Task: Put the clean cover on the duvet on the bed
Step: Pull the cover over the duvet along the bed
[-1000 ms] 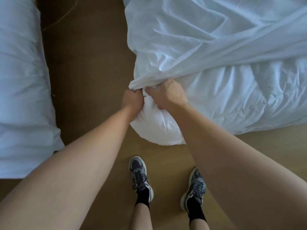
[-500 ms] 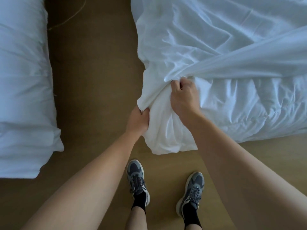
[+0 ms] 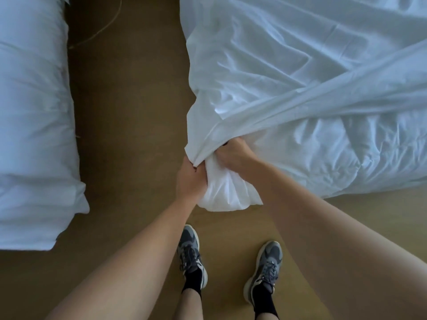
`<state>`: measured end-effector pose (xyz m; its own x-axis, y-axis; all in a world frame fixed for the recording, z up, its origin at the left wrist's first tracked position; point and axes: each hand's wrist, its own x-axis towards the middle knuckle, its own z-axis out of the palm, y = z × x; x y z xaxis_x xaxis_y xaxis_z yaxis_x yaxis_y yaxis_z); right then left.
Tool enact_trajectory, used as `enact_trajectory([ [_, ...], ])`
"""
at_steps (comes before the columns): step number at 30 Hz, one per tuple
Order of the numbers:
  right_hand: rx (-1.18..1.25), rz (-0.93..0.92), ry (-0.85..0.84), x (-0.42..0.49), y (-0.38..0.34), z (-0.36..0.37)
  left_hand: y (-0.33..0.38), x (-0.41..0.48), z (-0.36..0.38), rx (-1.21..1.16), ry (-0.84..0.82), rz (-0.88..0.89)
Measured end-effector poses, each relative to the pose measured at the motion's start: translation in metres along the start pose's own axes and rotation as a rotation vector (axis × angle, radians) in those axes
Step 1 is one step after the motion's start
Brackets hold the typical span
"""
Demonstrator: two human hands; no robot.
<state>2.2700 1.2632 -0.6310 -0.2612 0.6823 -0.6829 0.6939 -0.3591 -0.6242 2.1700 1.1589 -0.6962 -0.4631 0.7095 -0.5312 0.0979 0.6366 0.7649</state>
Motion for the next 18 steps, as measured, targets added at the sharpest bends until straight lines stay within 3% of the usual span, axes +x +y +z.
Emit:
enact_trajectory([
  [3,0.108,0.044,-0.127,-0.017,0.018,-0.014,-0.003,0.012,0.001,0.048,-0.064,-0.087],
  [4,0.166,0.045,-0.012,-0.019,0.02,-0.024,-0.003,0.016,-0.001,0.083,-0.056,-0.093],
  [7,0.304,0.128,0.628,-0.002,0.027,-0.059,-0.008,0.012,-0.003,0.297,0.018,-0.047],
  [8,0.43,0.176,0.69,0.004,0.025,-0.068,-0.011,0.007,-0.001,0.343,0.039,-0.011],
  [10,0.64,0.231,0.663,0.019,0.02,-0.075,-0.012,0.0,0.003,0.383,0.077,0.052],
  [13,0.512,0.23,0.672,0.016,0.03,-0.065,0.004,0.001,-0.003,0.443,0.059,0.158],
  [18,0.271,0.368,0.604,-0.069,0.115,-0.032,0.057,0.017,-0.037,0.719,-0.286,0.323],
])
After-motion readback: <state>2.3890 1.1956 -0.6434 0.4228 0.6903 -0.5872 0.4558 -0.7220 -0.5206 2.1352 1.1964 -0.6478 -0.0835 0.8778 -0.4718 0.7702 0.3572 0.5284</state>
